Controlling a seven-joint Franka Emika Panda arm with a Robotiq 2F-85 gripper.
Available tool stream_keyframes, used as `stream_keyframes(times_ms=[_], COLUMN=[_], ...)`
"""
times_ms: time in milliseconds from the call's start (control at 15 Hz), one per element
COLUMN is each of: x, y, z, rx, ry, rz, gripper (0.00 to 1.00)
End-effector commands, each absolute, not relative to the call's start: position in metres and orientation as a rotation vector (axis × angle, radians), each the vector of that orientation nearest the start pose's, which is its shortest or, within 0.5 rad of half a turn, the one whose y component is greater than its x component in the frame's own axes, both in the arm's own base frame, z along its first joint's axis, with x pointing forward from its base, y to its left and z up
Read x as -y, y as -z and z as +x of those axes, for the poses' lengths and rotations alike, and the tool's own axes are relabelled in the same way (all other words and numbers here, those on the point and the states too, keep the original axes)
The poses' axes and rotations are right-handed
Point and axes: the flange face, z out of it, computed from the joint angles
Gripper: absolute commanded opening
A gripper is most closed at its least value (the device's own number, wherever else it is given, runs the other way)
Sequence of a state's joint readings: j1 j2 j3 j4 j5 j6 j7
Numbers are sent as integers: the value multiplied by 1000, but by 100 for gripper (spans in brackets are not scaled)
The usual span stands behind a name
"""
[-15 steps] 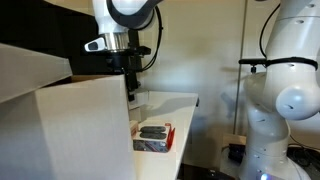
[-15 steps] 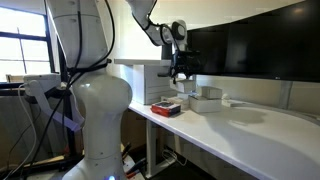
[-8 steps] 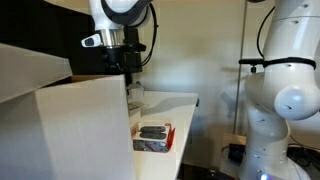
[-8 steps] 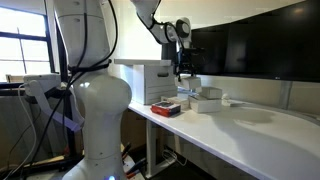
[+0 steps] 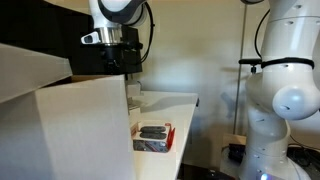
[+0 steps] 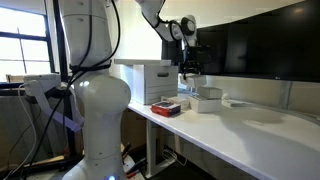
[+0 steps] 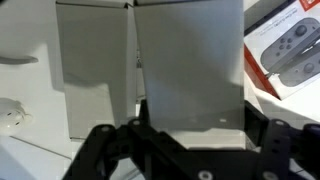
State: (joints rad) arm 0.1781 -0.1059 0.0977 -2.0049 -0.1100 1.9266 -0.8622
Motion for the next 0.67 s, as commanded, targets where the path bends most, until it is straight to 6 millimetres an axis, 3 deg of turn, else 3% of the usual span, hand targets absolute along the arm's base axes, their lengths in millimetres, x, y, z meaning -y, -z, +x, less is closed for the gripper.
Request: stream_keyframes(times_ms=[0,67,267,333,600], x=[-131,-134,-132,-132,-132], y=[-512,-507,-508,-508,-505], z=[520,516,517,517,521], rx=[1774,1792,1786,1786,1796], ry=[-15,-9,-7,-7,-18], rz=[-2744,-2721,-2725,-2725,-2727], gripper=[61,86,86,61,61])
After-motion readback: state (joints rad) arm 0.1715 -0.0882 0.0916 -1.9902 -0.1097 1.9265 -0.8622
